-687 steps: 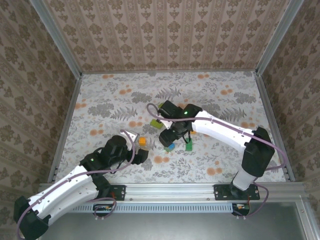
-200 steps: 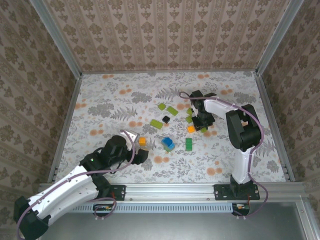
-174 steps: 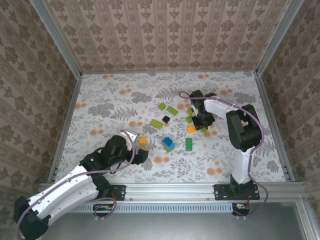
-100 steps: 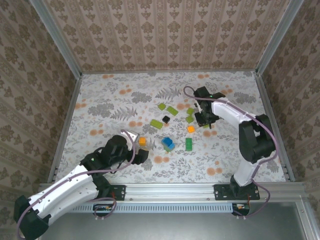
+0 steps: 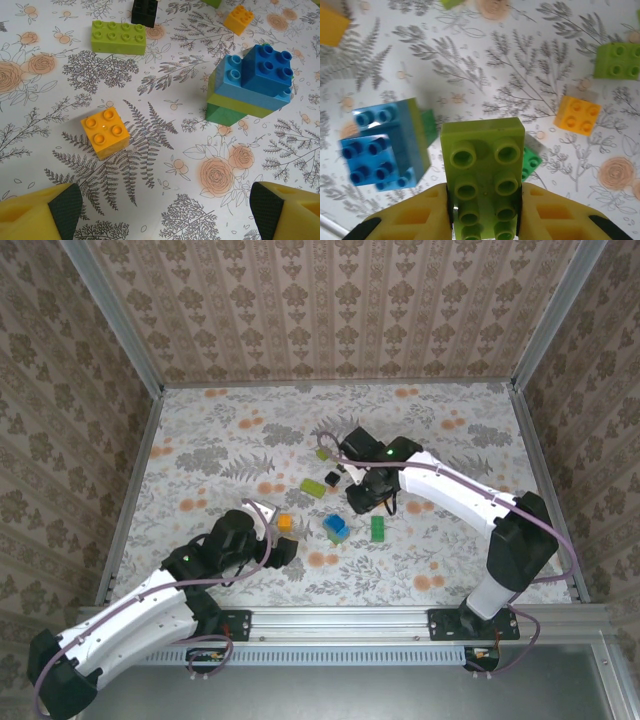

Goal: Assemble a carrot with lego

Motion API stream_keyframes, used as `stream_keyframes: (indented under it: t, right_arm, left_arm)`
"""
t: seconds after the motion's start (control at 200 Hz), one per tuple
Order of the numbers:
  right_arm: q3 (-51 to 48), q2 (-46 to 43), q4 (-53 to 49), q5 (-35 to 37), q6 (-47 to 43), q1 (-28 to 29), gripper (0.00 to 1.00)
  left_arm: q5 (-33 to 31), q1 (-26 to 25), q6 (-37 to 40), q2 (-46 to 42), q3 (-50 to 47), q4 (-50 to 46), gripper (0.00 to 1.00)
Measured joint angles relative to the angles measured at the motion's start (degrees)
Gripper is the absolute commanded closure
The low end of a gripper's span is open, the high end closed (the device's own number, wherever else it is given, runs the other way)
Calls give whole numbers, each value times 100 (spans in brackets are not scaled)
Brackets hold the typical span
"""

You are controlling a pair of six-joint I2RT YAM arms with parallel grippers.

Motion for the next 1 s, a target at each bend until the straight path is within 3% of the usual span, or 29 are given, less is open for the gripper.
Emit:
stream_keyframes:
  t: [0.385, 1.0]
  right_arm:
    - [398, 52, -426, -286, 184, 555, 69]
    - [1027, 951, -767, -323, 144, 833, 68]
  left_arm:
    - [4, 0, 2, -2, 0, 17, 10]
    - [4, 0, 2, -109, 0, 15, 10]
